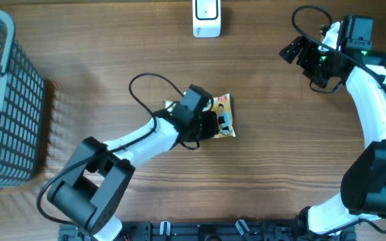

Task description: Scan the item barcode

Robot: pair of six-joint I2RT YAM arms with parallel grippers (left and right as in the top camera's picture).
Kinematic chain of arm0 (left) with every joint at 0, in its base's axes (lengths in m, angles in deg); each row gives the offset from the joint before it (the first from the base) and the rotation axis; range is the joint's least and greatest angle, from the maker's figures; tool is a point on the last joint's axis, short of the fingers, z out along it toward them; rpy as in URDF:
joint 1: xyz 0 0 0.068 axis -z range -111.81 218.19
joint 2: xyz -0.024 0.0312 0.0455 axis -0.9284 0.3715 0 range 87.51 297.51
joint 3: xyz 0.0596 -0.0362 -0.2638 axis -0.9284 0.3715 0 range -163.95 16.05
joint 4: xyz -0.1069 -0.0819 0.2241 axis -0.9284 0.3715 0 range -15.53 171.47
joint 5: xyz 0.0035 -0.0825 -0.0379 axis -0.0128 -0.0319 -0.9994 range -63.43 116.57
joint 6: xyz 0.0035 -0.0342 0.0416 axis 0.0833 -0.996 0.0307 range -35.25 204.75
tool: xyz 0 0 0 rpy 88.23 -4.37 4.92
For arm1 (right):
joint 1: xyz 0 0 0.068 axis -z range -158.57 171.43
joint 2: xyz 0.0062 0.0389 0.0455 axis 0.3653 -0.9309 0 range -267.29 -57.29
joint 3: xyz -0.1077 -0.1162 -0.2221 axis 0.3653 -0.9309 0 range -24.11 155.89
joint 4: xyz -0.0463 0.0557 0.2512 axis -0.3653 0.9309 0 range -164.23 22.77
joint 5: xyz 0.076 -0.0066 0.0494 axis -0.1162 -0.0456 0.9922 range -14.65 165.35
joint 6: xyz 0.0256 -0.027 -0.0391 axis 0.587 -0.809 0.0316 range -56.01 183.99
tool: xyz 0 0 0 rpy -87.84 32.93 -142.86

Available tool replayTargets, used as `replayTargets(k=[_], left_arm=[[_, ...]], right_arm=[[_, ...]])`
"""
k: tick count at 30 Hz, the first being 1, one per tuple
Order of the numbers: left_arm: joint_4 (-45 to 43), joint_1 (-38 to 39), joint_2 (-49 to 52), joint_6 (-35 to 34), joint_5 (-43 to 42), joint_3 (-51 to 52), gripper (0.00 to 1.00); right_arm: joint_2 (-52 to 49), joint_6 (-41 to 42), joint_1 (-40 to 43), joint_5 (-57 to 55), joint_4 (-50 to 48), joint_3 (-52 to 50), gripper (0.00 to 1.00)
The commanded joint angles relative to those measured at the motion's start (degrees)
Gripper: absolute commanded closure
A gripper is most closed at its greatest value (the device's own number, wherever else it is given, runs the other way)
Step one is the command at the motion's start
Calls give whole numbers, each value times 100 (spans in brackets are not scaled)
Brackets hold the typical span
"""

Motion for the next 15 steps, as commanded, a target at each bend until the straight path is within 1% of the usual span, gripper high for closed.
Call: replayTargets(k=[1,4,7,9,11,15], left_arm=[[1047,-367,-619,153,890,-719,96],[1641,-855,-1029,151,1519,-866,96],[1978,-1384,-1014,146,1502,-841,96],[2055,-1650,-848,151,1117,-804,96],[1878,-1836,-566,157,350,-699,96],[1250,-1873,164,763,-1239,-535,96]], right_arm=[[37,20,-22,-37,-13,-7,0],[37,17,-22,-37,-13,-7,0],[37,20,-22,-37,-11,-7,0],[37,17,-22,-37,-11,-7,0],[37,17,-22,-37,-11,-7,0],[37,17,-22,-37,-11,-7,0]])
